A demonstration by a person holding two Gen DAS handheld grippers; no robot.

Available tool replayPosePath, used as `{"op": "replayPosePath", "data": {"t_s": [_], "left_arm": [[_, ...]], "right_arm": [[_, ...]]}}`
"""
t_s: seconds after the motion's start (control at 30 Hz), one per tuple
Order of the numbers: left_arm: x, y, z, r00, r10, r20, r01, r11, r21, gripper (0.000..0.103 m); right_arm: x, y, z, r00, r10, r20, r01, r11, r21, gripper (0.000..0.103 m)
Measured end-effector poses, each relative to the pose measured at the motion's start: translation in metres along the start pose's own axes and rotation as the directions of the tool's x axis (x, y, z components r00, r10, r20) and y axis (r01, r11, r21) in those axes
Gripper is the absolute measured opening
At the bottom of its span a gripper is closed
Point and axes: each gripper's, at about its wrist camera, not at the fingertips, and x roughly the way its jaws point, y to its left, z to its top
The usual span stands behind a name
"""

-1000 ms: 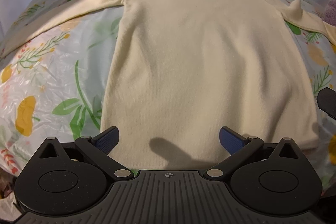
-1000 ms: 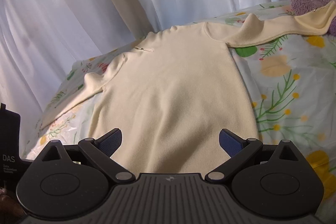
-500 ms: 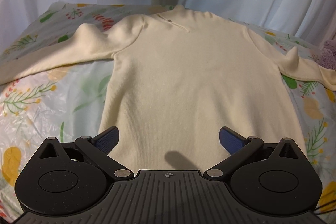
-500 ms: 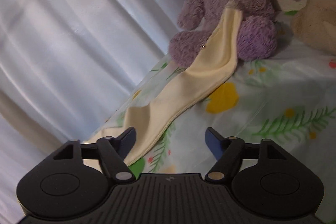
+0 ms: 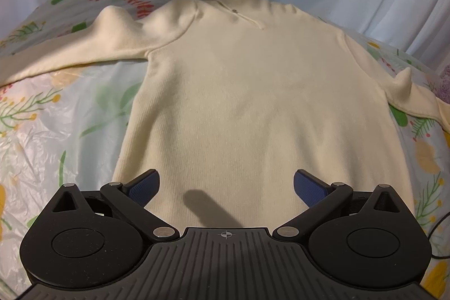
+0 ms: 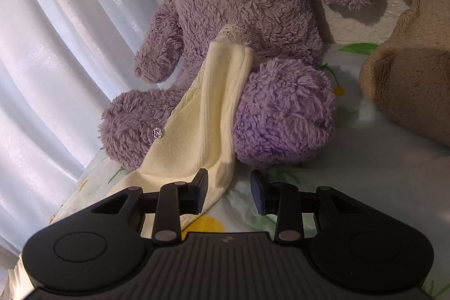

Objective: Fold small clothes
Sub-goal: 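Grasp the sweater sleeve cuff near the teddy bear with the right tool, then lay the sleeve across the sweater body with the right tool while the left tool grasps the other cuff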

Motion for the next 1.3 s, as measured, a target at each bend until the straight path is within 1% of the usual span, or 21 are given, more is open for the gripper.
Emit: {"op": "replayPosePath", "data": {"t_s": [0.1, 0.2, 0.23, 0.33, 0.4, 0.47, 0.5, 0.57, 0.6, 0.63, 0.67, 0.7, 0.73, 0.77, 0.8, 0.83, 0.9, 1.03, 1.1, 1.23, 1.3], "left_arm": [[0.003, 0.003, 0.001, 1.000, -0.012, -0.009, 0.012, 1.000, -0.015, 0.103], [0.006, 0.005, 0.000, 1.000, -0.008, -0.020, 0.007, 1.000, -0.018, 0.103], [0.006, 0.006, -0.001, 1.000, -0.004, -0.023, 0.004, 1.000, -0.019, 0.103], [0.005, 0.008, 0.001, 1.000, -0.007, -0.016, 0.006, 1.000, -0.028, 0.103], [0.002, 0.009, 0.005, 1.000, -0.008, 0.001, 0.008, 0.999, -0.037, 0.103], [0.000, 0.010, 0.015, 1.000, -0.021, 0.019, 0.022, 0.998, -0.055, 0.103], [-0.002, 0.011, 0.020, 0.999, -0.036, 0.032, 0.039, 0.997, -0.069, 0.103], [-0.006, 0.013, 0.032, 0.996, -0.066, 0.064, 0.071, 0.993, -0.096, 0.103], [-0.007, 0.013, 0.038, 0.993, -0.081, 0.081, 0.089, 0.991, -0.099, 0.103], [-0.008, 0.012, 0.045, 0.990, -0.097, 0.102, 0.107, 0.989, -0.099, 0.103], [-0.009, 0.011, 0.051, 0.986, -0.115, 0.121, 0.127, 0.987, -0.097, 0.103], [-0.007, 0.011, 0.058, 0.982, -0.138, 0.130, 0.150, 0.984, -0.093, 0.103], [-0.004, 0.011, 0.064, 0.977, -0.167, 0.132, 0.180, 0.979, -0.091, 0.103], [0.000, 0.011, 0.069, 0.971, -0.201, 0.128, 0.213, 0.973, -0.089, 0.103], [0.006, 0.012, 0.074, 0.966, -0.231, 0.120, 0.242, 0.966, -0.090, 0.103], [0.013, 0.013, 0.078, 0.960, -0.257, 0.110, 0.267, 0.959, -0.094, 0.103], [0.028, 0.015, 0.085, 0.954, -0.288, 0.087, 0.297, 0.949, -0.109, 0.103], [0.053, 0.014, 0.099, 0.949, -0.305, 0.076, 0.311, 0.946, -0.092, 0.103], [0.068, 0.014, 0.109, 0.939, -0.337, 0.065, 0.342, 0.935, -0.094, 0.103], [0.095, 0.014, 0.130, 0.944, -0.328, 0.043, 0.331, 0.938, -0.102, 0.103], [0.108, 0.018, 0.137, 0.947, -0.318, 0.039, 0.321, 0.941, -0.110, 0.103]], "right_arm": [[0.004, 0.005, 0.001, 1.000, 0.001, 0.009, 0.000, 1.000, -0.030, 0.028], [0.010, 0.007, 0.001, 1.000, -0.003, 0.009, 0.004, 1.000, -0.027, 0.016], [0.010, 0.007, 0.000, 1.000, -0.001, 0.013, 0.002, 1.000, -0.029, 0.008], [-0.007, 0.022, 0.001, 0.997, 0.013, 0.076, -0.006, 0.996, -0.086, 0.006], [-0.026, 0.046, 0.000, 0.991, 0.056, 0.123, -0.035, 0.985, -0.172, 0.006], [-0.053, 0.087, -0.006, 0.974, 0.176, 0.144, -0.128, 0.947, -0.295, 0.006], [-0.068, 0.113, -0.013, 0.958, 0.257, 0.128, -0.194, 0.908, -0.372, 0.006], [-0.096, 0.156, -0.035, 0.908, 0.413, 0.066, -0.325, 0.795, -0.513, 0.006], [-0.114, 0.181, -0.054, 0.863, 0.505, -0.003, -0.411, 0.699, -0.585, 0.006], [-0.125, 0.196, -0.069, 0.829, 0.555, -0.071, -0.473, 0.626, -0.619, 0.006], [-0.137, 0.214, -0.089, 0.780, 0.600, -0.177, -0.553, 0.529, -0.644, 0.007], [-0.146, 0.228, -0.109, 0.730, 0.621, -0.284, -0.624, 0.436, -0.649, 0.008], [-0.152, 0.235, -0.126, 0.702, 0.622, -0.346, -0.658, 0.384, -0.648, 0.015], [-0.157, 0.239, -0.139, 0.680, 0.623, -0.386, -0.682, 0.346, -0.644, 0.025], [-0.161, 0.240, -0.151, 0.660, 0.620, -0.423, -0.704, 0.315, -0.636, 0.030], [-0.162, 0.238, -0.157, 0.654, 0.617, -0.438, -0.712, 0.308, -0.631, 0.037], [-0.162, 0.231, -0.163, 0.656, 0.608, -0.448, -0.720, 0.323, -0.615, 0.043], [-0.163, 0.209, -0.161, 0.696, 0.567, -0.441, -0.700, 0.396, -0.594, 0.045], [-0.161, 0.197, -0.156, 0.709, 0.557, -0.432, -0.693, 0.438, -0.573, 0.048], [-0.155, 0.180, -0.155, 0.714, 0.529, -0.459, -0.700, 0.535, -0.473, 0.052], [-0.155, 0.172, -0.155, 0.710, 0.529, -0.464, -0.704, 0.556, -0.443, 0.052]]}}
